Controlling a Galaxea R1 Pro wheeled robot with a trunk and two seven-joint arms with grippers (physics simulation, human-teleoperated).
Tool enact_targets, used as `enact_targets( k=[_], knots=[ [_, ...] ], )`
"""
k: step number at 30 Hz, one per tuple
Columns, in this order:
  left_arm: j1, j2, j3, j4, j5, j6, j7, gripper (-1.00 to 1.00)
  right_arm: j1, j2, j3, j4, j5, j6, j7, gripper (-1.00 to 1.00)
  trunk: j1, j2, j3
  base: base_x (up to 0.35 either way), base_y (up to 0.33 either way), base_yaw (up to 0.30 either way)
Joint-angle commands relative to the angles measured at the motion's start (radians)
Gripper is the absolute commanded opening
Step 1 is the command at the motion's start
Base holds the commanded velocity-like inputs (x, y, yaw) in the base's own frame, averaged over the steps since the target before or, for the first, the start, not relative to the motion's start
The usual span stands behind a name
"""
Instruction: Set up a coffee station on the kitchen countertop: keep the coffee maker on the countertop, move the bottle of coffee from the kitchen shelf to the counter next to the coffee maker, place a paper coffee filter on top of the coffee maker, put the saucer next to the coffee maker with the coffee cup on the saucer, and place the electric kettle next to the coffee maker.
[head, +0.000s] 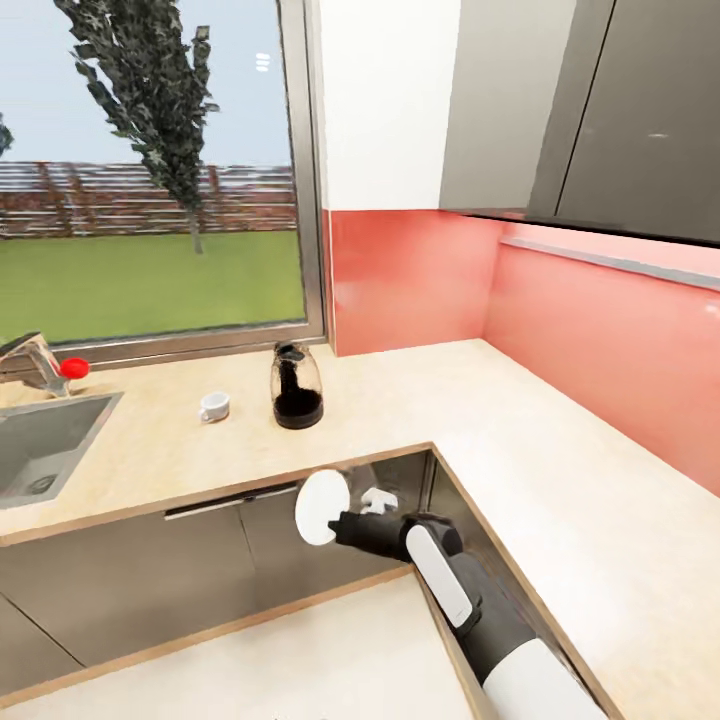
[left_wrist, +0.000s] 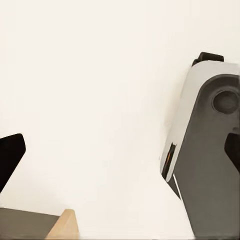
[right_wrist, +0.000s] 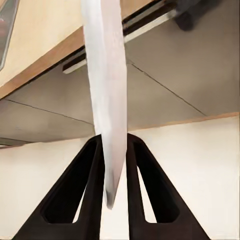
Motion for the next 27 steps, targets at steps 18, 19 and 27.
enact_targets(
  k=[18,19,27],
  knots=[
    [0.013,0.023,0.013,0.028,0.002,-0.092,0.002,1.00,0.074,-0.002,0.050,0.046,0.003,0.004,0.011,-1.00,0.001,-0.002,-0.008,-0.186,0.060,0.275],
    [0.012,0.022,0.013,0.027,0.002,-0.093,0.002,1.00,0.077,-0.002,0.050,0.057,0.003,0.004,0.011,-1.00,0.001,-0.002,-0.009,-0.069,0.053,0.274],
    [0.010,-0.001,0.010,0.018,0.002,-0.096,0.001,1.00,0.082,-0.002,0.049,0.392,0.036,-0.050,0.013,-1.00,0.001,-0.002,-0.012,-0.013,0.010,0.274]
  ],
)
